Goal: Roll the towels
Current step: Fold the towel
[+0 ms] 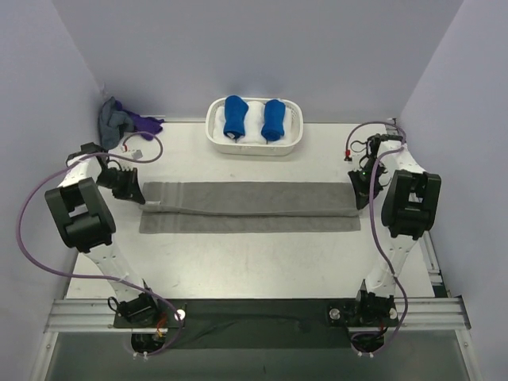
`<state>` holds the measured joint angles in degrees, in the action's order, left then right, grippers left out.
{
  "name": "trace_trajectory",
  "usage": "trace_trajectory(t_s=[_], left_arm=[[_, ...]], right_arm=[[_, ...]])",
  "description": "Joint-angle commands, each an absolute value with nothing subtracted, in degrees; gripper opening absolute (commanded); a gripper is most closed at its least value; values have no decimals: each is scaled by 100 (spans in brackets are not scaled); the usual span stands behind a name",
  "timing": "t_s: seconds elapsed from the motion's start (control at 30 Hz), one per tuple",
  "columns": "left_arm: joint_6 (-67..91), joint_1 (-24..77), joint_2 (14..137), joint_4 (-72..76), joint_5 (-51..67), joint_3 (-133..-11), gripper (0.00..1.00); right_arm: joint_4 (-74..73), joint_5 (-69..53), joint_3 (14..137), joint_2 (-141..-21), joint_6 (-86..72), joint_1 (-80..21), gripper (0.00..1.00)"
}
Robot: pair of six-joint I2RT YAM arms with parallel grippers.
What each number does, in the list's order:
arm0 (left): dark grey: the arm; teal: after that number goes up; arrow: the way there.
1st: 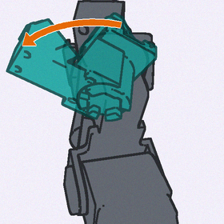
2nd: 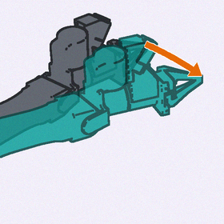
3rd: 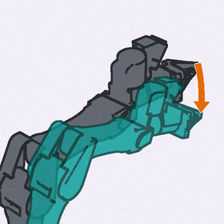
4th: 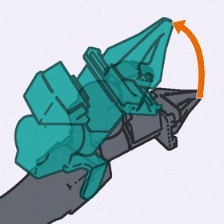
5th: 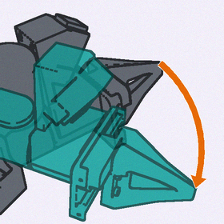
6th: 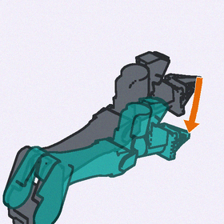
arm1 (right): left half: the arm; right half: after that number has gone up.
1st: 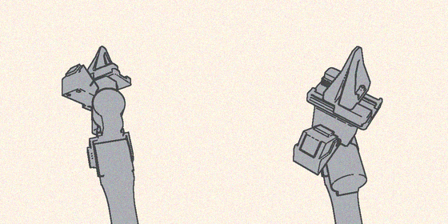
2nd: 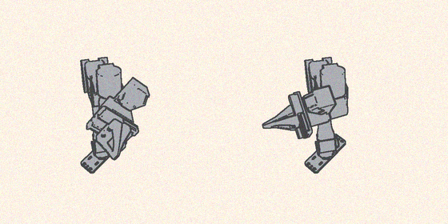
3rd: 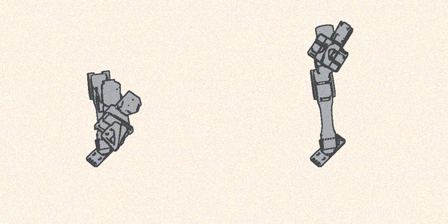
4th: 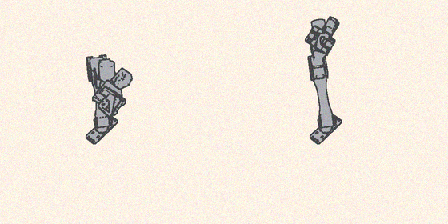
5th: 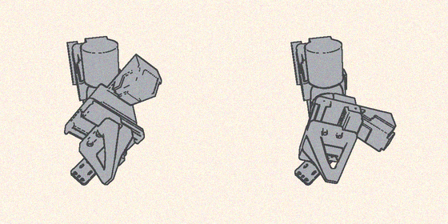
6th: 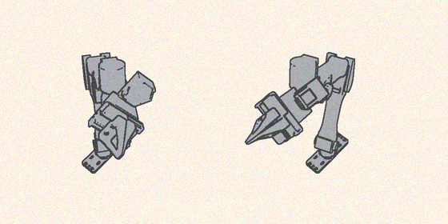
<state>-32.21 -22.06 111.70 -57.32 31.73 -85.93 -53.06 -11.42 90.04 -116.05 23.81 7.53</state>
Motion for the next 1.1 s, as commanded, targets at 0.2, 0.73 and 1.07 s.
trace_trajectory(t_s=[0.2,0.73,1.07], left_arm=[[-3059,-2039,11759,-4843,2848,-8016,0],[-3181,-2127,10689,-5729,3216,-8613,0],[-3858,-2522,10028,-6284,3111,-8000,0]], right_arm=[[-5045,-993,9000,-12331,2206,773,0],[-5686,-1046,9738,-11479,2347,800,0],[-5696,-976,9001,-11056,2602,931,0]])
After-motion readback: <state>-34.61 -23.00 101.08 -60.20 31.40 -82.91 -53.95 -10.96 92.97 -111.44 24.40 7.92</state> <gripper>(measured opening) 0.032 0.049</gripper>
